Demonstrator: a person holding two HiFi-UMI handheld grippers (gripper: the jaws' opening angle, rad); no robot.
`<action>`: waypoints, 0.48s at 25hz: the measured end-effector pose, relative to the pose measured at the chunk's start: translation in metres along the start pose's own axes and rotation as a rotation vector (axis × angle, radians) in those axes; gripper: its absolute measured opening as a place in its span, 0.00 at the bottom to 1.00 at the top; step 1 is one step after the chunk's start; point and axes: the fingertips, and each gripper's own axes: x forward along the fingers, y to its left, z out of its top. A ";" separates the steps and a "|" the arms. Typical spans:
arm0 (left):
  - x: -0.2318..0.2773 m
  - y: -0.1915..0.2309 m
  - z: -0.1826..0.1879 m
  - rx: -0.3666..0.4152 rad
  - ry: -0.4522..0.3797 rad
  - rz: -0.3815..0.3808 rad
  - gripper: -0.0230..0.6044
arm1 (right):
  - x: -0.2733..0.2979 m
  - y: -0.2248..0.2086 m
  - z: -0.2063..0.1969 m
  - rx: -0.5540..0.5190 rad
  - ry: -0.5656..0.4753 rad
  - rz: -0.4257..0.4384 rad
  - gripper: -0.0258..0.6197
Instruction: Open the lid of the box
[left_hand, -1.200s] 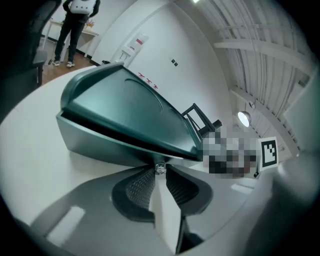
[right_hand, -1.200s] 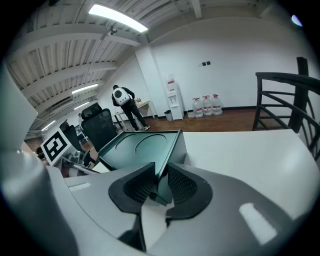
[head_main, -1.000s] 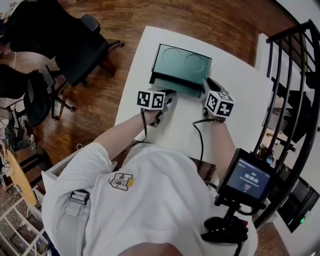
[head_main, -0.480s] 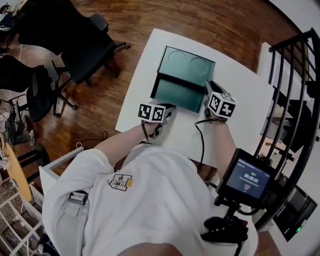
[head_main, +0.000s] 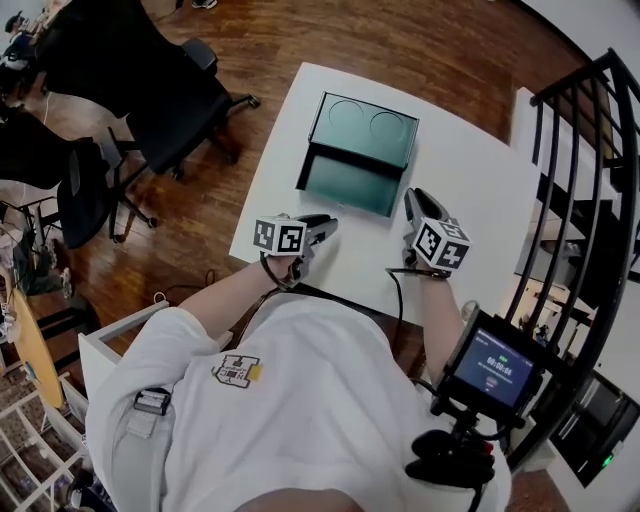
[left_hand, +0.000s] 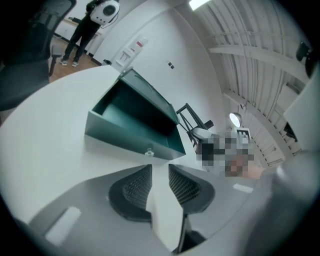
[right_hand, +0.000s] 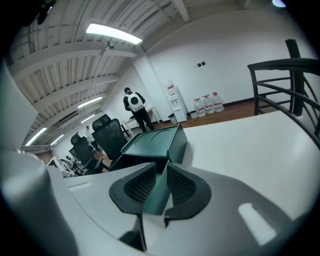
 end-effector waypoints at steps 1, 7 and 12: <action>-0.007 -0.002 -0.004 -0.005 -0.018 0.004 0.20 | -0.013 0.007 -0.010 0.006 -0.003 0.018 0.13; -0.049 0.014 -0.045 0.014 -0.052 0.071 0.04 | -0.069 0.061 -0.112 0.021 0.069 0.085 0.05; -0.047 0.021 -0.051 0.014 -0.013 0.056 0.04 | -0.075 0.073 -0.150 0.048 0.107 0.096 0.04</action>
